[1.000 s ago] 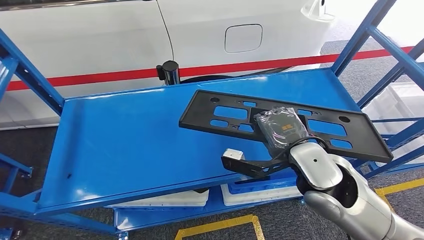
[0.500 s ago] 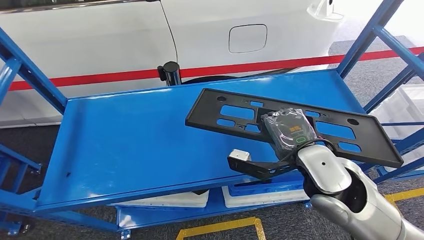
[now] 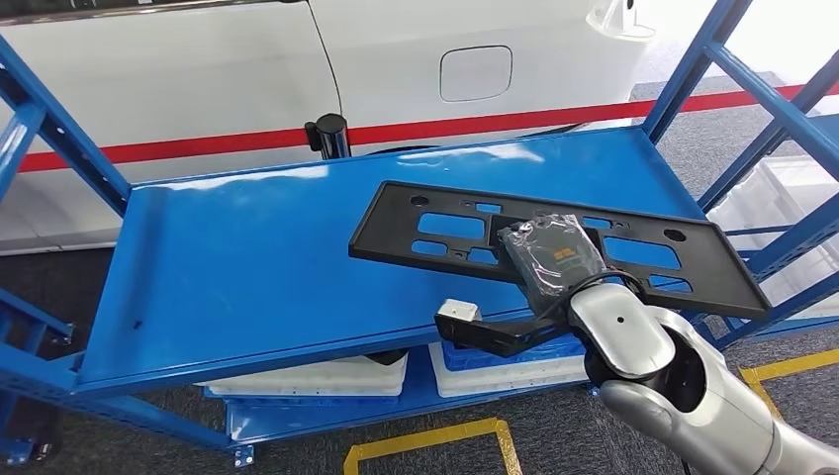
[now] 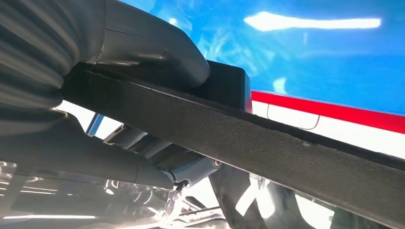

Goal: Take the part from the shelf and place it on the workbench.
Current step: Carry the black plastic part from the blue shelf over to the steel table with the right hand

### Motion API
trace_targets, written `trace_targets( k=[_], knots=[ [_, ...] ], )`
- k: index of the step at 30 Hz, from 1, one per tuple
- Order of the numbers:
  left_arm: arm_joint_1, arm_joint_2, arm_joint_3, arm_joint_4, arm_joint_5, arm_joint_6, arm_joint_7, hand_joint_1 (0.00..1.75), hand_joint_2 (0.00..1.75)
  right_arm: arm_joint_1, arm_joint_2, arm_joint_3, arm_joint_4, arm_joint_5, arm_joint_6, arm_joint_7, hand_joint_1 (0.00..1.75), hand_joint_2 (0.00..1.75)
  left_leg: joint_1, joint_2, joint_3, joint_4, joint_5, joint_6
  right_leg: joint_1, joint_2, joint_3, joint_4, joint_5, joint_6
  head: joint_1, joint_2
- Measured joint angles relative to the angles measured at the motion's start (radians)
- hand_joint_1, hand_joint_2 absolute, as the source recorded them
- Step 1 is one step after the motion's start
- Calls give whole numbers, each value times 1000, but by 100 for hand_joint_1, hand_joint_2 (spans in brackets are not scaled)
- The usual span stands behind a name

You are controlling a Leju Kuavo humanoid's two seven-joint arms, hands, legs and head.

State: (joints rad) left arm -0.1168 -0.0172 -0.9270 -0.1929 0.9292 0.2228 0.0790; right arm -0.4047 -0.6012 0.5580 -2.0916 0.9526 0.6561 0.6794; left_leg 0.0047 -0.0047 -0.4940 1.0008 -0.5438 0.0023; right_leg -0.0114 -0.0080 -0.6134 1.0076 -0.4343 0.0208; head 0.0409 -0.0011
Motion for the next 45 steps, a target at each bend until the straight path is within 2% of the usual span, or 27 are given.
trace_targets(
  k=[2, 5, 6, 7, 9, 11, 12, 14, 16, 17, 20, 21, 22, 23, 25, 27, 28, 31, 33, 35, 36, 37, 38, 39, 41, 43, 45],
  knots=[
    [0, 0, 0, 0, -1, 0, -1, 0, 175, 1, -1, 0, 0, -2, 0, 0, 175, 175, 2, 1, -15, -5, 18, 16, -3, 2, -16, 31, -38, 10, 2, 0],
    [0, 0, 0, 0, -2, 0, -3, 0, 175, 1, -4, 0, 0, -10, 0, 0, 175, 175, 0, 2, -51, -5, 48, 30, -4, 4, -64, 200, -173, 20, 14, 0],
    [1, 0, 0, 0, -2, 0, -3, 0, 175, 1, -5, 1, 1, -11, 0, 0, 175, 175, -2, 2, -64, -4, 57, 31, -4, 4, -72, 251, -197, 21, 18, 0],
    [1, 0, 0, 0, -2, 0, -3, 0, 175, 1, -5, 1, 1, -12, 0, 0, 175, 175, -4, 2, -76, -4, 65, 31, -4, 4, -66, 274, -199, 20, 21, 0],
    [2, 0, 0, 0, -2, 0, -4, 0, 175, -2, -5, 1, 1, -15, 0, 0, 175, 175, -8, 2, -96, -3, 81, 30, -2, 4, -5, 212, -152, 13, 26, 0],
    [1, -1, 0, 0, -2, 0, -6, 0, 175, -9, -5, 1, 1, -19, -2, 0, 175, 175, -12, 4, -109, -1, 94, 25, 2, 6, 92, 69, -112, 0, 32, 0],
    [1, -2, 0, 0, -2, 0, -6, 0, 175, -13, -5, 0, 1, -20, -3, 0, 175, 175, -14, 6, -114, -1, 101, 21, 5, 6, 125, 13, -106, -6, 34, 0],
    [0, -3, 0, 0, -2, 0, -6, 0, 175, -18, -6, 0, 0, -21, -5, 0, 175, 175, -16, 10, -122, 0, 115, 11, 9, 7, 146, -35, -107, -13, 37, 0],
    [1, -2, 0, 0, -2, 0, -6, 0, 175, -19, -5, 0, 0, -23, -7, 0, 175, 175, -15, 12, -134, 6, 113, 0, 6, 5, 134, -43, -95, -24, 36, 0],
    [1, -2, 0, 0, -2, 0, -6, 0, 175, -19, -5, 1, 0, -23, -8, 0, 175, 175, -14, 11, -143, 25, 91, -6, 4, 3, 126, -46, -86, -31, 33, 0],
    [0, -2, 0, 0, 0, 0, -8, 0, 175, -18, -5, 1, 0, -24, -11, 0, 175, 175, -7, 6, -191, 184, -43, -23, 4, -1, 93, -45, -59, -44, 13, 0],
    [0, -2, 0, 0, 0, 0, -9, 0, 175, -16, -5, 0, -1, -23, -11, 0, 175, 175, -4, 5, -203, 244, -71, -27, 5, -2, 80, -42, -51, -43, 9, 0],
    [0, -2, 0, 0, -1, 0, -10, 0, 175, -13, -5, -1, -1, -22, -10, 0, 175, 175, -3, 4, -204, 282, -75, -29, 5, -3, 66, -37, -43, -42, 6, 0],
    [0, -1, 0, 0, -3, 0, -10, 0, 175, -8, -6, -3, -2, -20, -7, 0, 175, 175, -2, 4, -190, 286, -58, -30, 6, -3, 52, -31, -37, -40, 4, 0],
    [0, -1, 0, 0, -14, -1, -8, 0, 175, 14, -8, -15, -10, -8, 7, 0, 175, 175, 0, 4, -110, 196, -7, -29, 6, -5, 27, -17, -27, -34, 0, 0],
    [-1, 0, -3, 0, -31, -3, -7, 0, 175, 57, -14, -44, -33, 8, 31, 0, 175, 175, 1, -2, -18, 66, -2, -21, 8, -7, 11, -3, -19, -25, -2, 0],
    [-2, 0, -5, 0, -39, -3, -7, 0, 175, 83, -20, -64, -48, 15, 43, 0, 175, 175, 0, -6, 6, 25, -11, -16, 9, -9, 7, 1, -15, -20, -1, 0],
    [-1, 0, -13, 0, -55, -4, -8, 0, 175, 159, -37, -124, -92, 21, 66, 1, 175, 175, -4, -14, 3, 1, -6, 6, 6, -11, -2, 3, -5, 0, 2, 0],
    [0, 0, -20, 0, -59, -3, -11, 0, 175, 207, -50, -165, -119, 21, 73, 1, 175, 175, -2, -14, -18, -2, 16, 23, 3, -5, -21, 48, -64, 11, 6, 0],
    [0, 0, -23, 0, -60, -3, -13, 0, 175, 240, -61, -201, -142, 21, 77, 1, 175, 175, -3, -14, -45, -2, 38, 33, 2, 0, -49, 159, -166, 18, 15, 0],
    [0, -1, -24, 0, -59, -3, -15, 0, 175, 249, -64, -215, -149, 20, 77, 1, 175, 175, -6, -14, -60, -1, 49, 35, 2, 1, -58, 219, -199, 18, 19, 0],
    [1, -2, -24, 0, -59, -3, -16, 0, 175, 255, -67, -226, -155, 20, 77, 1, 175, 175, -8, -14, -75, -1, 61, 37, 3, 1, -58, 261, -209, 18, 23, 0],
    [1, -2, -24, 0, -59, -3, -18, 0, 175, 259, -70, -235, -160, 20, 78, 1, 175, 175, -11, -13, -90, 0, 72, 37, 3, 2, -45, 274, -196, 15, 26, 0],
    [1, -3, -24, 0, -59, -3, -19, 0, 175, 263, -72, -243, -164, 20, 78, 1, 175, 175, -13, -13, -105, 1, 83, 37, 3, 2, -15, 252, -167, 11, 29, 0],
    [0, -5, -24, 0, -59, -3, -21, 0, 175, 266, -77, -259, -173, 20, 78, 1, 175, 175, -17, -13, -127, 2, 103, 34, 7, 3, 82, 124, -121, -1, 35, 0],
    [0, -7, -24, 0, -59, -3, -22, 0, 175, 266, -83, -274, -184, 20, 78, 1, 175, 175, -20, -11, -140, 3, 121, 26, 13, 3, 167, -13, -126, -13, 38, 0],
    [0, -8, -24, 0, -58, -3, -22, 0, 175, 268, -87, -285, -192, 20, 78, 1, 175, 175, -18, -8, -147, 2, 140, 15, 18, 5, 186, -61, -132, -22, 38, 0]
  ],
)
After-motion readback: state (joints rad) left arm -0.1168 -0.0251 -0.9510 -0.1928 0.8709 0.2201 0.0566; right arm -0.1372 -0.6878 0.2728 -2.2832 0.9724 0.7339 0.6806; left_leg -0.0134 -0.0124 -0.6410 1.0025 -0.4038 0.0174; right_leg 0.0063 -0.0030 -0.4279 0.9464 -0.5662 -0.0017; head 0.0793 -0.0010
